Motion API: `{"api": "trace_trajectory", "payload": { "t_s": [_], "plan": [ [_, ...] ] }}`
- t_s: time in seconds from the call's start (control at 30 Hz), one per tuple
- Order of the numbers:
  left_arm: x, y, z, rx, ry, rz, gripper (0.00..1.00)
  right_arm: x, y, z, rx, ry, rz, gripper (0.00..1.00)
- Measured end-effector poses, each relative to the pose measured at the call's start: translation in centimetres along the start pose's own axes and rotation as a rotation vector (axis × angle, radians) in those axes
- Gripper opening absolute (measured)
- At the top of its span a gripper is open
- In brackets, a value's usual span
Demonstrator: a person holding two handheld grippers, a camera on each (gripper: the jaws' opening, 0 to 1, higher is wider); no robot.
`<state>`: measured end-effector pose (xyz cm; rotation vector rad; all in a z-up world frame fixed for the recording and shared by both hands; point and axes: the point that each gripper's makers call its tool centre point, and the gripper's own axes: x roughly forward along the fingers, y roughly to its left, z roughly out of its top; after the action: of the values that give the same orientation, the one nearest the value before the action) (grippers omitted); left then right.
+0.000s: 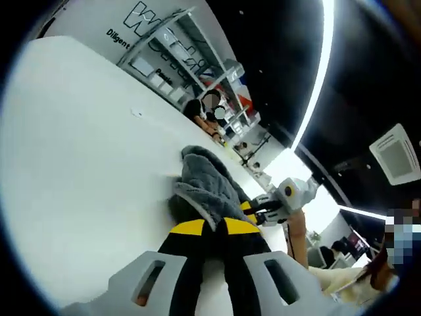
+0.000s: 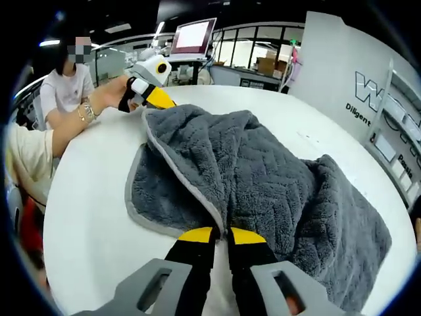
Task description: Fold the towel on the table until its edges align and the towel forms a compact rectangular stack.
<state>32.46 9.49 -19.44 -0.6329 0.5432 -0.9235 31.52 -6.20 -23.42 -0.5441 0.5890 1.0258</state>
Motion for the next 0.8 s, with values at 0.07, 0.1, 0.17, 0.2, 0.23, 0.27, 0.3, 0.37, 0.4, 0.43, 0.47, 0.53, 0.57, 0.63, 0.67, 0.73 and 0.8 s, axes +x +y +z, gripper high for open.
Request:
{"api": "trace_trajectory", "payload": {
  "t_s": [0.07,0.1,0.17,0.2,0.23,0.27,0.3,0.37,0.4,0.43,0.47,0.53,0.57,0.63,0.67,0.73,0.8],
  "plan": [
    [0.0,0.0,-0.1,0.017,0.004,0.006,0.02,0.0,0.2,0.0,-0.015,0.004,0.003,0.07],
    [-0.1,0.1,0.0,0.037,0.006,0.002,0.02,-0.1,0.2,0.1,-0.018,0.002,0.005,0.09],
    [-0.1,-0.1,0.0,0.04,0.006,-0.007,0.02,-0.2,0.3,0.2,-0.016,-0.004,0.01,0.12],
    [-0.1,-0.3,0.1,0.038,0.003,-0.018,0.02,-0.2,0.2,0.2,-0.018,-0.007,0.011,0.12],
    [-0.1,-0.7,-0.1,0.039,-0.002,-0.026,0.02,-0.3,0.2,0.3,-0.023,-0.01,0.011,0.13],
    [-0.2,-0.9,0.0,0.044,-0.009,-0.03,0.02,-0.4,0.2,0.3,-0.027,-0.013,0.012,0.14],
    [-0.3,-0.9,0.2,0.052,-0.013,-0.03,0.02,-0.5,0.2,0.5,-0.032,-0.022,0.017,0.15],
    [-0.4,-1.1,0.2,0.064,-0.02,-0.032,0.02,-0.9,0.4,1.0,-0.032,-0.056,0.037,0.2],
    [-0.5,-1.1,0.4,0.059,-0.024,-0.035,0.02,-1.4,0.7,1.8,-0.007,-0.104,0.057,0.22],
    [-0.5,-1.0,0.5,0.056,-0.026,-0.039,0.02,-1.8,0.6,2.4,0.013,-0.144,0.064,0.22],
    [-0.6,-1.0,0.5,0.052,-0.027,-0.042,0.02,-2.4,0.5,3.0,0.029,-0.18,0.071,0.22],
    [-0.6,-0.9,0.6,0.048,-0.029,-0.043,0.02,-3.3,0.3,3.8,0.053,-0.24,0.077,0.22],
    [-0.6,-1.0,0.5,0.05,-0.029,-0.043,0.02,-3.6,0.2,4.1,0.06,-0.258,0.076,0.25],
    [-0.9,-0.8,1.3,0.055,-0.041,-0.045,0.02,-4.4,-0.6,4.5,0.074,-0.303,0.061,0.32],
    [-1.0,-0.9,1.4,0.061,-0.046,-0.045,0.02,-4.6,-1.0,4.6,0.081,-0.31,0.054,0.35],
    [-1.1,-0.9,1.4,0.078,-0.06,-0.033,0.02,-4.8,-2.1,4.4,0.092,-0.316,0.026,0.38],
    [-1.3,-0.5,1.5,0.088,-0.073,-0.011,0.02,-4.7,-3.4,3.7,0.105,-0.298,-0.031,0.4]
  ]
}}
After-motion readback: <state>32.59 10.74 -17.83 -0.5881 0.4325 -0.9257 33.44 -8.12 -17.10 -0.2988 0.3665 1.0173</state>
